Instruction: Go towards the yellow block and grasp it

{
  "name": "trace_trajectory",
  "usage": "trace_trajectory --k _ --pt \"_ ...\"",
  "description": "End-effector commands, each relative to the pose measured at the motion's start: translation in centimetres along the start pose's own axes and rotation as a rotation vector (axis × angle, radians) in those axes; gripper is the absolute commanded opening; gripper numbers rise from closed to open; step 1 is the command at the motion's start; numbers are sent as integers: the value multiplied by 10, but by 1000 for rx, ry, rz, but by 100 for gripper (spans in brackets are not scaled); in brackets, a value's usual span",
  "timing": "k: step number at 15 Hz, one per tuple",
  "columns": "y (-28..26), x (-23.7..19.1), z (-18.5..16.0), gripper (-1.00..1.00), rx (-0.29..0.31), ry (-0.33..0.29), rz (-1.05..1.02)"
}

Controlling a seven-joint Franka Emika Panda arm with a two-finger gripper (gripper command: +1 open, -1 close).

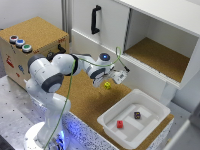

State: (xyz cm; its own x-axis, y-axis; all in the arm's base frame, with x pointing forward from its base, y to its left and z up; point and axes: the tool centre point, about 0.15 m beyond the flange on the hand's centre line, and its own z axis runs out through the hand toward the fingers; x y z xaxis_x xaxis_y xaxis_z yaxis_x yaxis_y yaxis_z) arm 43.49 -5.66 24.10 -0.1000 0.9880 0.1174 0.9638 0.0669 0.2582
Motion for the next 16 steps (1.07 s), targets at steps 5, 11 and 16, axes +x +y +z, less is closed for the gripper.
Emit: trace_trajectory --k 5,11,16 --pt "63 -30 46 100 159 -43 -3" --pt "51 -33 44 -100 165 -13 32" --pt "41 -39 38 -100 170 -27 38"
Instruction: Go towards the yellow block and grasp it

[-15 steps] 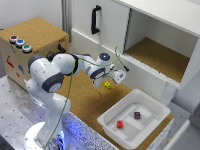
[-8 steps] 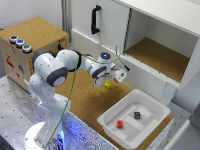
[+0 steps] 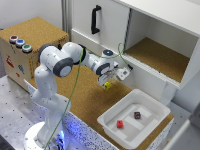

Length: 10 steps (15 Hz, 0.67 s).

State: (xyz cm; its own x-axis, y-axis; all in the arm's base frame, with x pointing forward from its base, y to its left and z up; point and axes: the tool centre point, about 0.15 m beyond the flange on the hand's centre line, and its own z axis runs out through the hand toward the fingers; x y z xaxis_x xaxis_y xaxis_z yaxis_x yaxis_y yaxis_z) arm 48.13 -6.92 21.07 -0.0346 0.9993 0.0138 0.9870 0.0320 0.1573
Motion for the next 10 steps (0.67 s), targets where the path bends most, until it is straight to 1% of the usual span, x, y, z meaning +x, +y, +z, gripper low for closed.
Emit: trace_trajectory --k 1,3,5,6,7,8,9,10 --pt "4 -21 0 -100 75 80 -9" --pt "-3 -22 -6 -100 79 80 -11" --pt "-6 -18 -20 -100 84 97 -6" --pt "-9 -16 -30 -100 96 109 7" --pt "-12 -14 -39 -100 127 122 37" --pt "-16 -14 -48 -100 166 109 96" --pt "-21 -12 -55 -100 172 110 158" --pt "-27 -9 -59 -100 202 111 212"
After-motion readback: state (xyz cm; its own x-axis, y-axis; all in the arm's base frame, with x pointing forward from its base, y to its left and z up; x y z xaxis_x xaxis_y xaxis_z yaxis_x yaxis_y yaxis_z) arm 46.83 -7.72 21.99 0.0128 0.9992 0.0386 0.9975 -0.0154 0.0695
